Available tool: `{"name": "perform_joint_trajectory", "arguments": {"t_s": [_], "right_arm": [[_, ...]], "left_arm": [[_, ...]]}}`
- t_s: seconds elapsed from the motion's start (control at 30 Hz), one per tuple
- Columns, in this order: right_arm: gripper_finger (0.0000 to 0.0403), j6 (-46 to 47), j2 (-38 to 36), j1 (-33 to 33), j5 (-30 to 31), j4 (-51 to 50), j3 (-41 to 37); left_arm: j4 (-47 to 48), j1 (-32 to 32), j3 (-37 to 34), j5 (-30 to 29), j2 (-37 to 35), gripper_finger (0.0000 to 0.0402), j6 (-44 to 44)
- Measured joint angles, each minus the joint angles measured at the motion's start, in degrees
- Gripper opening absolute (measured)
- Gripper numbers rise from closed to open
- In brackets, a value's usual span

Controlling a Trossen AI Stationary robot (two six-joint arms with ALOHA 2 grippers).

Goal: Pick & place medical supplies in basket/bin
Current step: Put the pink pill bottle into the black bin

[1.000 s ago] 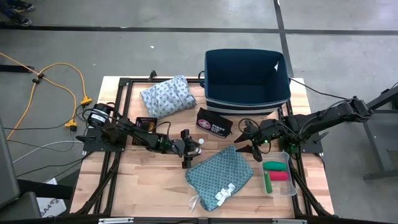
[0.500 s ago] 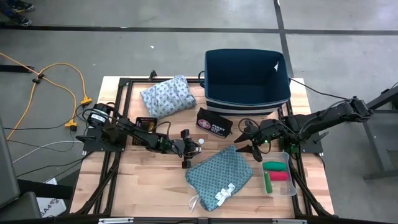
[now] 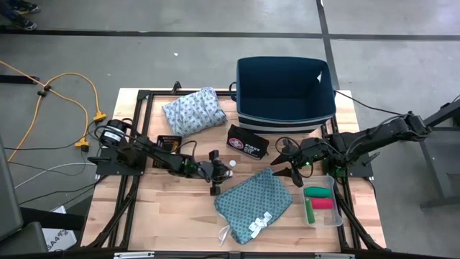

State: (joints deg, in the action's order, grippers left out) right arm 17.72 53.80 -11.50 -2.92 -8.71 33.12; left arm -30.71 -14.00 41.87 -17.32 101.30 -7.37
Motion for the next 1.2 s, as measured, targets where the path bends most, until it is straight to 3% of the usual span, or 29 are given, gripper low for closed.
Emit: {"name": "perform_joint_trajectory", "arguments": {"t_s": [0.27,0.73,1.2], "right_arm": [[0.0192,-0.01,0.00,0.00,-0.01,0.00,0.00],[0.0192,0.00,0.00,-0.01,0.00,0.00,0.00],[0.0192,0.00,0.00,-0.01,0.00,0.00,0.00]], "left_arm": [[0.68,-0.68,0.00,-0.06,-5.47,0.0108,1.27],[18.29,-0.64,-0.29,-4.12,-15.75,0.0113,-5.61],[21.63,-1.49,-15.29,-12.26,-36.02,0.0113,-14.18]]}}
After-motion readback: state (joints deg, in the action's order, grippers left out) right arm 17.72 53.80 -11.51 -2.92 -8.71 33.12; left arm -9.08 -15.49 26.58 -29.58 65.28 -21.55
